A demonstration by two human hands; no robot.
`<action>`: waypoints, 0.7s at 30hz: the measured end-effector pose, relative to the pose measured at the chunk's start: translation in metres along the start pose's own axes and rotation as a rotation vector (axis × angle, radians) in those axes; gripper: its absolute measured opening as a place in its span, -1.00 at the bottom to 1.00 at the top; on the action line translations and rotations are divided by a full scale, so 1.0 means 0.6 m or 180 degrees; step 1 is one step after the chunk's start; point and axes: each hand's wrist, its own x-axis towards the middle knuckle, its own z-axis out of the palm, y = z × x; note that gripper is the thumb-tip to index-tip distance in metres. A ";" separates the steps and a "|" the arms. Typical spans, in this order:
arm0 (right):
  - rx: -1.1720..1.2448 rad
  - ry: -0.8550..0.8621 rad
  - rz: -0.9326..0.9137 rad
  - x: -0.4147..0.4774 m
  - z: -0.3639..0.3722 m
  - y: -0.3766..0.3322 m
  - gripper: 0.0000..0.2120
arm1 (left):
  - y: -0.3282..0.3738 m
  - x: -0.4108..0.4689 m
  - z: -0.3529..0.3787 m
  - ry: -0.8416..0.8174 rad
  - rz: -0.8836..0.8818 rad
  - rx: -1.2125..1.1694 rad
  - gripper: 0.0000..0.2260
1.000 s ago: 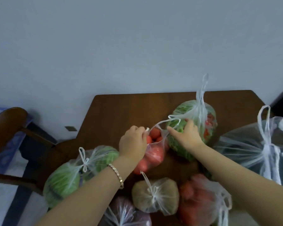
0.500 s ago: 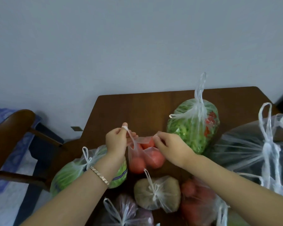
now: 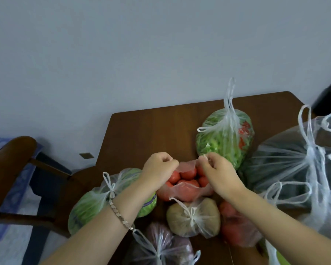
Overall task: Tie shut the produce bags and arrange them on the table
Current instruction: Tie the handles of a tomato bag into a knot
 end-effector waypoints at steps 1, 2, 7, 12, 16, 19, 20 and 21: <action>0.0001 0.0084 -0.0012 0.004 -0.001 0.000 -0.71 | -0.007 -0.002 0.003 0.0222 0.0167 -0.0089 -0.86; -0.0009 0.0147 -0.0057 0.008 -0.003 0.000 -0.71 | -0.013 -0.002 0.006 0.0416 0.0289 -0.0185 -0.88; 0.0618 0.0216 -0.0161 0.022 -0.004 0.006 -0.79 | -0.033 0.001 0.030 0.0792 0.0512 -0.1015 -0.91; 0.1475 -0.0079 -0.0165 0.037 0.015 0.014 -0.82 | -0.043 0.023 0.051 0.0266 0.0692 -0.1665 -0.86; 0.2004 -0.0327 0.0210 0.079 0.044 0.019 -0.74 | -0.045 0.053 0.059 0.0243 0.0772 -0.1607 -0.75; 0.1859 -0.0529 0.0535 0.106 0.065 0.030 -0.71 | -0.045 0.072 0.064 0.0115 0.0643 -0.1853 -0.75; 0.1902 -0.0633 0.0642 0.113 0.072 0.032 -0.73 | -0.045 0.078 0.066 0.0031 0.0519 -0.1987 -0.77; 0.2001 -0.0711 0.0739 0.116 0.075 0.033 -0.75 | -0.044 0.082 0.067 -0.0034 0.0372 -0.2103 -0.80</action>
